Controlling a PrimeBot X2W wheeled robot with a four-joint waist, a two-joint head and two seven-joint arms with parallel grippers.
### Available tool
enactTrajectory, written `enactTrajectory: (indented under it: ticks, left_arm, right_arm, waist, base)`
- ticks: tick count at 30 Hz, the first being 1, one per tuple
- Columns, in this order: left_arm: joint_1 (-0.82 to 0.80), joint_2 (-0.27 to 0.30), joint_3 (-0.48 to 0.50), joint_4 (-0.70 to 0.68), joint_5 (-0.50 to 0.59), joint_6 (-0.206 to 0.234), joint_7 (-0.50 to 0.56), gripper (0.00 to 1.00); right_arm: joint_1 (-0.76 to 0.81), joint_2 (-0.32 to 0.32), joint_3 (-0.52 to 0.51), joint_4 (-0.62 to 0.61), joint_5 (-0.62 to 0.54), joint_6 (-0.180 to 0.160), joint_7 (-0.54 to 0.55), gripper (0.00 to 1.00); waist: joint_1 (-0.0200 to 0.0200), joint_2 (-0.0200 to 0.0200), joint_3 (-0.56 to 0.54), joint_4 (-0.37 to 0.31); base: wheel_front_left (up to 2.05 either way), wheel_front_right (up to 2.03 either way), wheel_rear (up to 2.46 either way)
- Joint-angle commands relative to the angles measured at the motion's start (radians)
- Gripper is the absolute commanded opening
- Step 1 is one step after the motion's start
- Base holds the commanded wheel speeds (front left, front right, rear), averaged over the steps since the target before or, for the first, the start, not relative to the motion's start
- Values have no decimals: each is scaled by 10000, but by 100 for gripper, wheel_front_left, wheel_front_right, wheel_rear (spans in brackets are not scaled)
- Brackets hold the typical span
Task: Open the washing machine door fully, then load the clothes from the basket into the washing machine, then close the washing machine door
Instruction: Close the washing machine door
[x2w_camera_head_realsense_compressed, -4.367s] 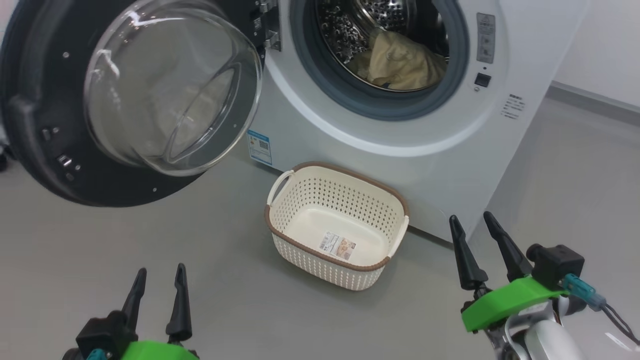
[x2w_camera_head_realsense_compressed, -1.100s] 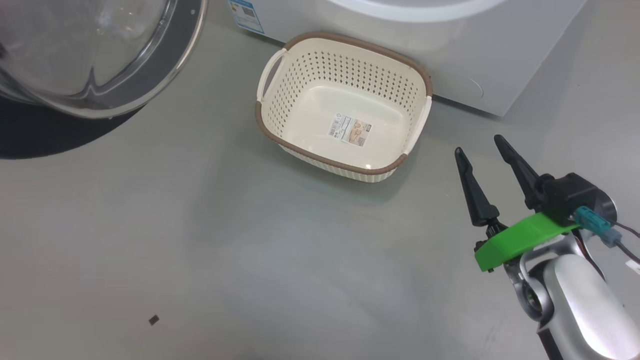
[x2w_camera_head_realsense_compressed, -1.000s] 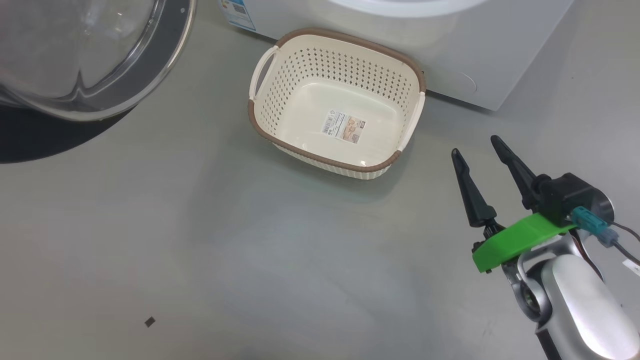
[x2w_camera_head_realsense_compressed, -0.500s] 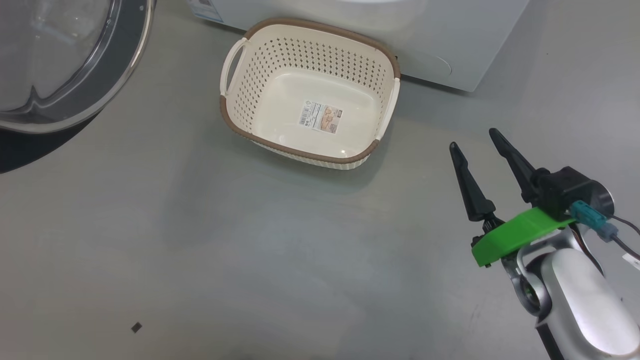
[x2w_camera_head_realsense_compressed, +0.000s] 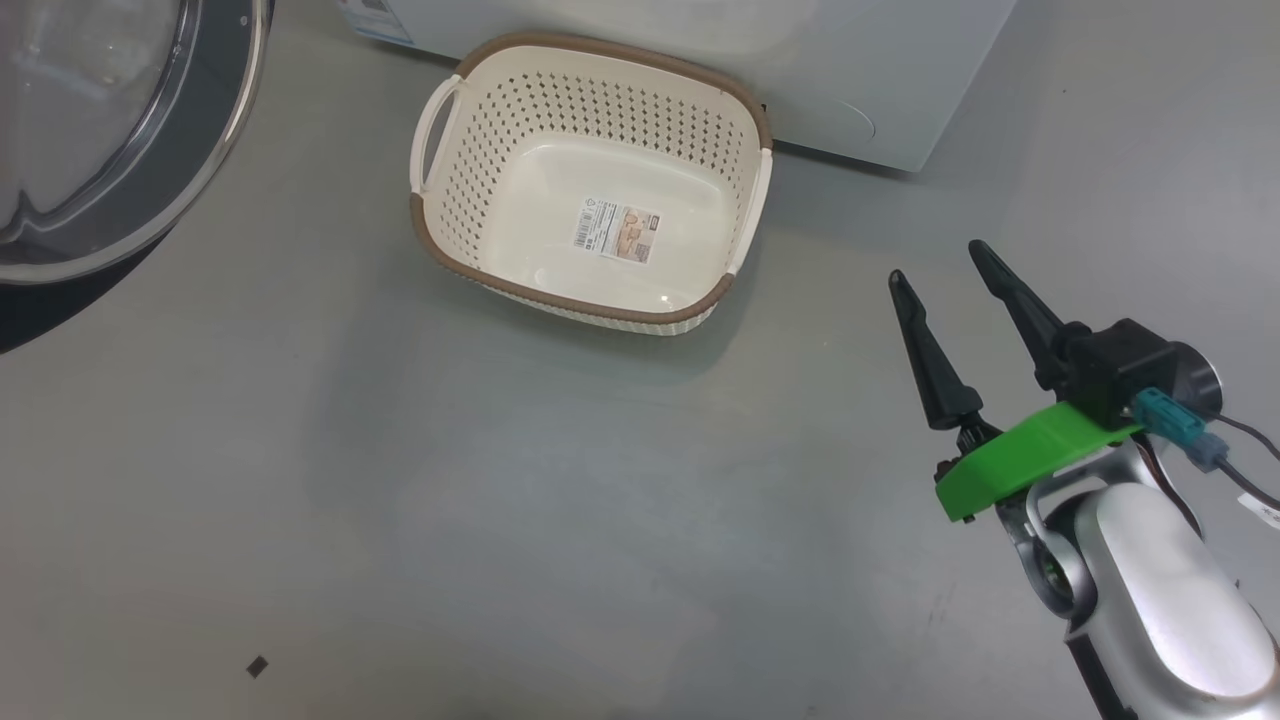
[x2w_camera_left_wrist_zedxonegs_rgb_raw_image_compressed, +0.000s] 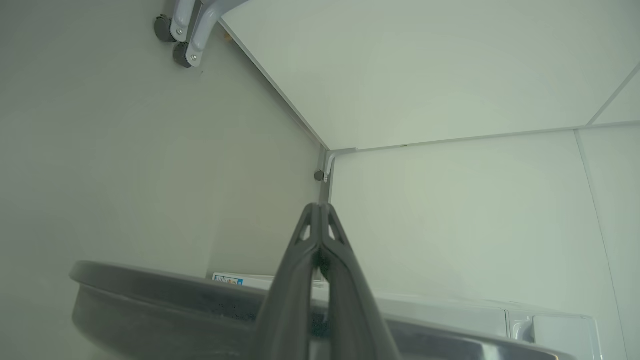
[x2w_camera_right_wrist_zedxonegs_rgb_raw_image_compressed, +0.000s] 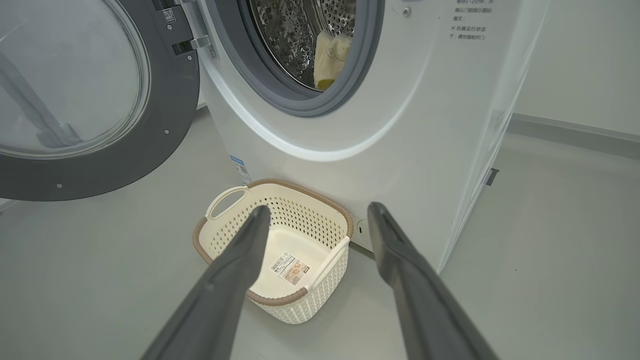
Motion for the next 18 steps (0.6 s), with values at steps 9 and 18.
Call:
enactTrajectory:
  ticks: [9,18]
  left_arm:
    - [-172,554,-219,-270,90,-72,628,0]
    - [48,444,-467,-241,181,-90,1225,0]
  right_arm:
    - [-178,27,139,-375,-100,35,-95,100]
    - [-139,79,83,-226,-85,35,-169,100]
  waist:
    - [0,0,19,-161]
    - [0,0,-144,-196]
  base:
    - [0,0,0]
    - [0,0,0]
